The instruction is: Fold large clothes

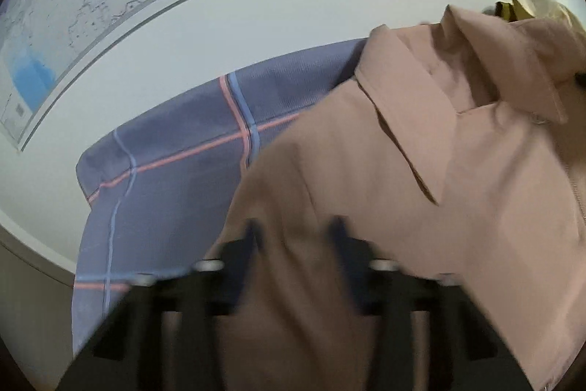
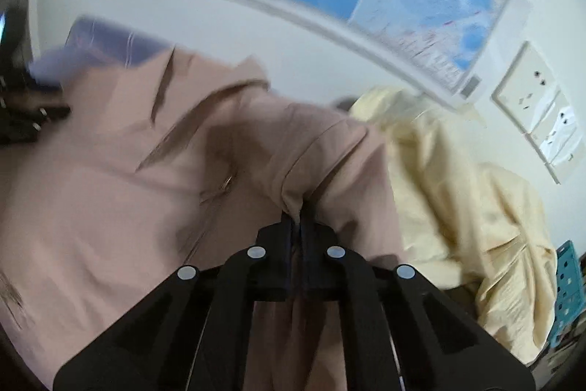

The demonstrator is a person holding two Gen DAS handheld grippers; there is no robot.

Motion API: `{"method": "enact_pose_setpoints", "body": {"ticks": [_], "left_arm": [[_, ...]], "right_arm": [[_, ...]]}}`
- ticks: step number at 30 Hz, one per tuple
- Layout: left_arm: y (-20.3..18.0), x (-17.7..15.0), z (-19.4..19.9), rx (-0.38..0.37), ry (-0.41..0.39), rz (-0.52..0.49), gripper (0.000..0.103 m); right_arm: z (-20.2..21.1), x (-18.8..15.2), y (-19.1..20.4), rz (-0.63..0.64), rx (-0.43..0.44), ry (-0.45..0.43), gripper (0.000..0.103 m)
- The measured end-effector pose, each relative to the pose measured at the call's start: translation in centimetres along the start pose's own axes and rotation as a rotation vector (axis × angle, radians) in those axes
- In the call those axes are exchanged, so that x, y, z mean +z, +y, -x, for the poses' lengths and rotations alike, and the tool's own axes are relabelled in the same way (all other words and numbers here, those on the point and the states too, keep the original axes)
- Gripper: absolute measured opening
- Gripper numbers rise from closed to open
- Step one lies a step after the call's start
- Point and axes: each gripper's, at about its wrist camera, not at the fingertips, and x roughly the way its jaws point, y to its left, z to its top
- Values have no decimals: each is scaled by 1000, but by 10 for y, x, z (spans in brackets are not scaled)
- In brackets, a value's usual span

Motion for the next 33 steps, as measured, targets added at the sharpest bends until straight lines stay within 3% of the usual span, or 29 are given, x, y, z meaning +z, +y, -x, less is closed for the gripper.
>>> {"method": "enact_pose_setpoints", "body": {"ticks": [5,8,11,12,13,14,16,18,21,25,29,33], "left_arm": [[11,30,-6,48,-66,29,17],[18,40,-8,158,-109,46,17],[28,39,-14,181,-97,62,19],[29,37,-14,189,-90,67,29],[33,34,-13,171,-72,80,37],[35,31,-8,140,-65,96,46],[37,21,13,69,-110,87,48],[31,10,36,-13,-139,61,69],[7,-8,69,-92,-189,-26,73],[-32,-25,97,-151,-195,-122,75],[-66,-38,111,-260,-193,-149,75],[-93,-43,126,-321,-212,-175,75]], "right_arm": [[19,21,-48,-211,72,-121,4],[-5,17,-48,-243,83,-53,6],[-12,8,-41,-208,85,-28,15],[-10,6,-43,-219,104,-31,28],[-2,3,-49,-242,109,-41,41],[6,0,-53,-258,116,-58,46],[29,-11,-67,-301,162,-99,65],[53,-29,-81,-331,177,-121,72],[72,-62,-98,-381,205,-96,73],[86,-130,-117,-468,299,18,73],[100,-189,-101,-447,272,152,73],[116,-221,-82,-444,292,181,74]]}}
